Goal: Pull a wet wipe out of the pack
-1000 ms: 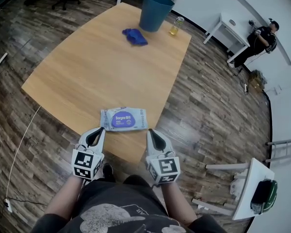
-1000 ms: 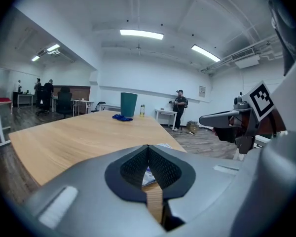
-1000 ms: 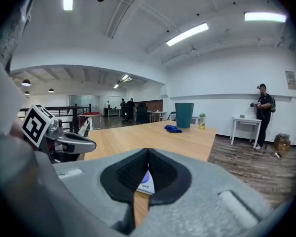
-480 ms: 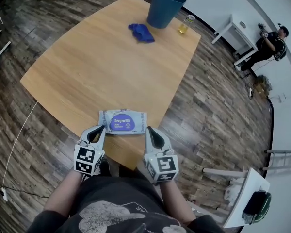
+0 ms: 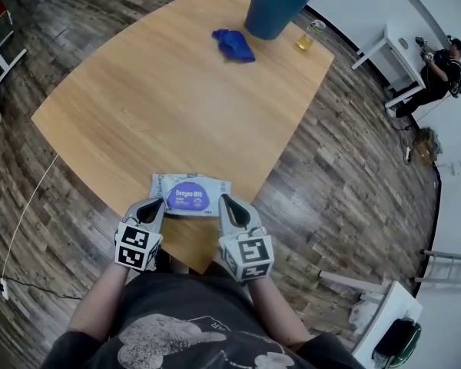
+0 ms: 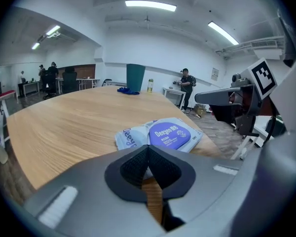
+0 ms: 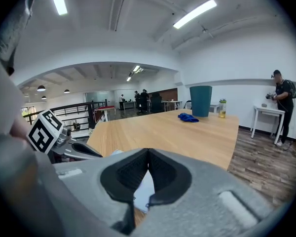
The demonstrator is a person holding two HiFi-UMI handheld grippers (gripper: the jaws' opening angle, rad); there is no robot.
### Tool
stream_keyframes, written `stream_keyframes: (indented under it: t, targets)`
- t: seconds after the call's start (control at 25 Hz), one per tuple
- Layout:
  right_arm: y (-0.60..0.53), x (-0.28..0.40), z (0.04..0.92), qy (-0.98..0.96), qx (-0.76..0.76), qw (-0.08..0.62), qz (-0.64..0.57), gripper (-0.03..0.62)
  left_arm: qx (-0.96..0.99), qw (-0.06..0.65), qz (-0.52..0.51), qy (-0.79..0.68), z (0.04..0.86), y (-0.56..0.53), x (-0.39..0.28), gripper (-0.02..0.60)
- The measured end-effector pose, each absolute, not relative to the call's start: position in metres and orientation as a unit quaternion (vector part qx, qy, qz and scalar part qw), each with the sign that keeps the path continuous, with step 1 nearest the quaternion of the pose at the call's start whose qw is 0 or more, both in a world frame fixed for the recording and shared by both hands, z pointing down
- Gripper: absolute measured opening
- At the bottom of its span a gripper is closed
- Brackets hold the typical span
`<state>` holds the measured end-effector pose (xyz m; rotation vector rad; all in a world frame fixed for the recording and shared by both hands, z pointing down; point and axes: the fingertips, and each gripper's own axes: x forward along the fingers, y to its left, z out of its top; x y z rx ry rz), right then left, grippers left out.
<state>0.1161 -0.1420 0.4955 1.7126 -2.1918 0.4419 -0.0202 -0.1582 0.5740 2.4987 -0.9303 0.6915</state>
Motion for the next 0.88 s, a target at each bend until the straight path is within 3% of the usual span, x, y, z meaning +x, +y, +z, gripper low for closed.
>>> stream_keyframes:
  t: [0.32, 0.6, 0.76, 0.88]
  targets:
    - [-0.148, 0.100, 0.512, -0.804, 0.538, 0.175, 0.185, -0.010, 0.876, 0.185, 0.292, -0.336, 0.587, -0.160, -0.019, 0.018]
    - [-0.153, 0.091, 0.527, -0.822, 0.493, 0.227, 0.174, -0.006, 0.869, 0.196, 0.315, -0.329, 0.590, -0.161, -0.017, 0.017]
    - [-0.154, 0.071, 0.538, -0.850, 0.428, 0.268, 0.151, 0.092, 0.867, 0.213, 0.315, -0.322, 0.591, -0.161, -0.016, 0.017]
    - [-0.148, 0.058, 0.552, -0.862, 0.375, 0.317, 0.124, 0.199, 0.866, 0.219, 0.316, -0.319, 0.591, -0.161, -0.016, 0.017]
